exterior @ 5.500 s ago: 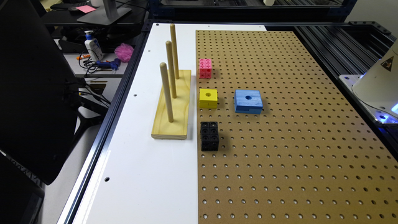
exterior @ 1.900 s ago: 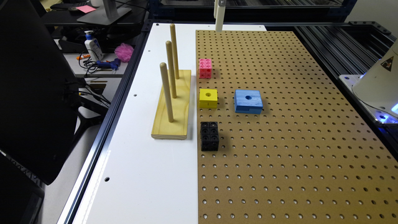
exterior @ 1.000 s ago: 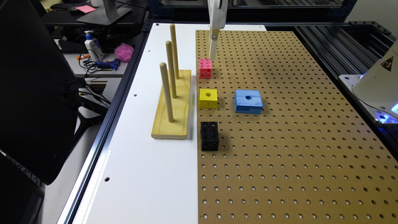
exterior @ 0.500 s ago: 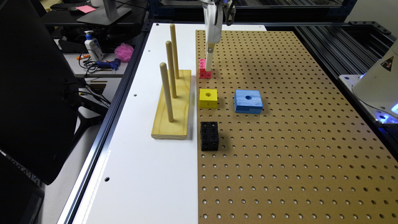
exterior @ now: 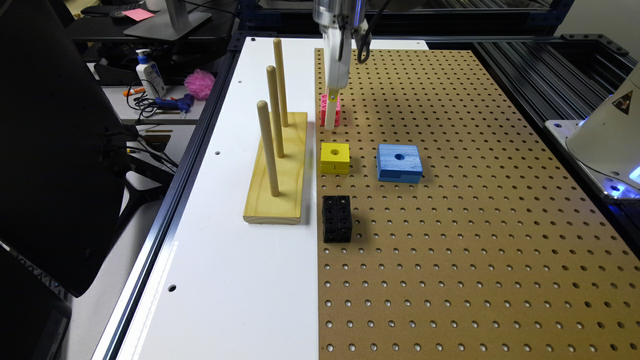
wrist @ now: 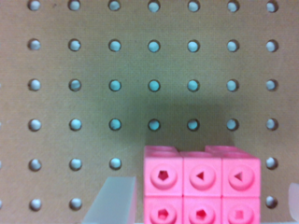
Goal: Pick up pink block.
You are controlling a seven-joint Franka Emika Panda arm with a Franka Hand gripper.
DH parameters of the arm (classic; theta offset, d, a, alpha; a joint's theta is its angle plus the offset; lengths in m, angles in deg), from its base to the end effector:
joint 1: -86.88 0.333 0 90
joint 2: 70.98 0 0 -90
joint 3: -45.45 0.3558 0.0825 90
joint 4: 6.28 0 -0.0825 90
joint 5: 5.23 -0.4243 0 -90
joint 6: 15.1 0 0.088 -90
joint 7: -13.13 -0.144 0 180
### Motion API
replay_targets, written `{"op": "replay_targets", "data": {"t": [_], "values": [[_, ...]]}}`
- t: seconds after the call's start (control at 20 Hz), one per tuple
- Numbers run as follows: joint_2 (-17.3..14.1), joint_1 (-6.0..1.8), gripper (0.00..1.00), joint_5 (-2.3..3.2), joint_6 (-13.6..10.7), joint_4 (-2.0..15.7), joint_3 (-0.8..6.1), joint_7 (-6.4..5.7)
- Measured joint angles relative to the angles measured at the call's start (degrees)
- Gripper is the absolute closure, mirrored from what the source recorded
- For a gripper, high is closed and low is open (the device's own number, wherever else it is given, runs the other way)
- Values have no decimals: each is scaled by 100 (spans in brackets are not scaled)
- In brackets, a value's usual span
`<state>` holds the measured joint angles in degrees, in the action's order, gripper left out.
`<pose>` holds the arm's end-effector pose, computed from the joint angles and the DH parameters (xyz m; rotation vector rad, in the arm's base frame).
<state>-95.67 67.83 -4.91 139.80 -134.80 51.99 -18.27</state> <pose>0.5681 -0.1227 0.1406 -2.8639 1.1647 -0.0379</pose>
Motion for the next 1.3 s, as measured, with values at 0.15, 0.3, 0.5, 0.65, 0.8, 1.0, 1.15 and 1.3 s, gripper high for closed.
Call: {"op": "replay_targets", "data": {"t": [0.15, 0.3, 0.5, 0.65, 0.8, 1.0, 1.15, 1.3], "values": [[-5, 0, 0, 0, -1, 16, 0, 0], [-28, 0, 0, 1, 5, 21, 0, 0], [-27, -3, 100, 1, 6, 21, -1, 0], [-27, -3, 100, 1, 6, 21, -1, 0], [-27, -4, 100, 1, 4, 21, -1, 0], [-27, -4, 100, 1, 4, 21, -1, 0], [-15, -5, 100, 1, 1, 21, -2, 0], [167, -8, 100, 1, -155, 20, -4, 0]]}}
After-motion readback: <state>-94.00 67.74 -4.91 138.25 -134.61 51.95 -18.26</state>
